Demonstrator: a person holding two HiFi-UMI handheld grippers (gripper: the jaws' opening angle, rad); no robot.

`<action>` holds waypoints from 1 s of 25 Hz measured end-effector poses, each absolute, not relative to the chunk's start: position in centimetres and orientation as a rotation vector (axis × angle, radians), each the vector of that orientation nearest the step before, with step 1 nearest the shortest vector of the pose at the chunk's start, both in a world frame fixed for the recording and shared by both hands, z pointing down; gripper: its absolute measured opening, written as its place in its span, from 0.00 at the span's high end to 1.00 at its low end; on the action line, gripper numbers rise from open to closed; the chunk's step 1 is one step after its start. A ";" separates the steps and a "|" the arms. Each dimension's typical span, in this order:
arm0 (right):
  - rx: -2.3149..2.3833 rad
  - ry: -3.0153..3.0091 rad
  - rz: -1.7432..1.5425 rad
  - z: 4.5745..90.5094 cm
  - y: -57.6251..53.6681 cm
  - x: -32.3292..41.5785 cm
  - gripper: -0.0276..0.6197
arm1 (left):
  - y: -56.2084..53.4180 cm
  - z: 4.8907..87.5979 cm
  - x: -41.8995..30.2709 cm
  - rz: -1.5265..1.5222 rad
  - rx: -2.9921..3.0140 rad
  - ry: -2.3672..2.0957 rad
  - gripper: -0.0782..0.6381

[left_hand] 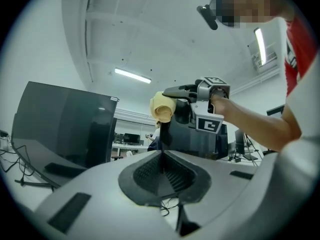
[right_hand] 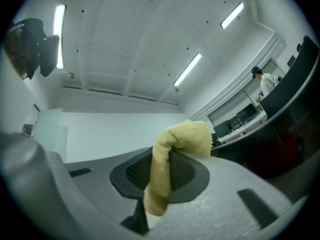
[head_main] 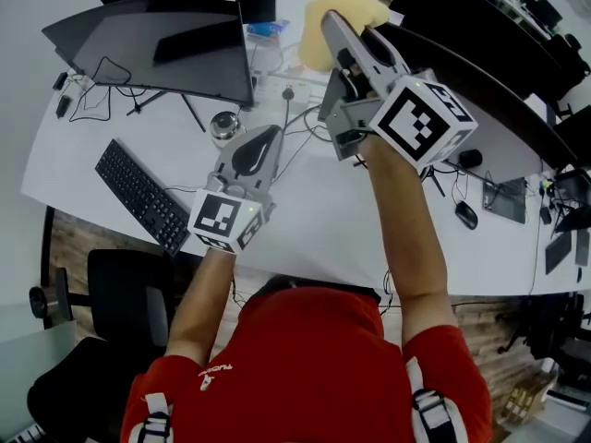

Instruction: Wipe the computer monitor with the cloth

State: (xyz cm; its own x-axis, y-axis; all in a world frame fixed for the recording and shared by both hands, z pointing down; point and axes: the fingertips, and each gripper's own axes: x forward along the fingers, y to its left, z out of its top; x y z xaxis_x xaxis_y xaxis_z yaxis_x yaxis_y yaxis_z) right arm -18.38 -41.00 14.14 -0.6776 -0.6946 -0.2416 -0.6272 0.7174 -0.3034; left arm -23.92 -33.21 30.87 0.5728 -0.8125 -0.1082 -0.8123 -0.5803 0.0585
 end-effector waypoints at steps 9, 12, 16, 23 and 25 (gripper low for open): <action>-1.141 2.613 -0.177 18.0 -36.9 -14.2 0.86 | -32.2 29.2 -22.6 -0.232 2.805 -1.408 0.87; -1.187 2.659 -0.098 20.1 -35.0 -12.2 0.86 | -31.5 28.8 -21.2 -0.227 2.820 -1.403 0.87; -1.225 2.726 0.027 23.0 -31.7 -9.8 0.86 | -30.0 28.3 -17.9 -0.221 2.870 -1.382 0.87; -1.301 2.763 0.077 27.8 -26.8 -3.9 0.86 | -27.0 28.4 -10.7 -0.231 2.918 -1.353 0.87; -1.323 2.763 0.074 28.7 -25.6 -1.9 0.86 | -26.2 28.7 -8.6 -0.227 2.922 -1.348 0.87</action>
State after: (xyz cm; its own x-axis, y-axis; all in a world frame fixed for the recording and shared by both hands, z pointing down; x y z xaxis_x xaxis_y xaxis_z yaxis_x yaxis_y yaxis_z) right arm -1.89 -25.61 28.70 -0.6248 -0.7755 -0.0905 -0.7792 0.6266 0.0104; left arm -8.55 -26.16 28.66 0.6416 -0.7496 -0.1626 -0.7614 -0.6480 -0.0173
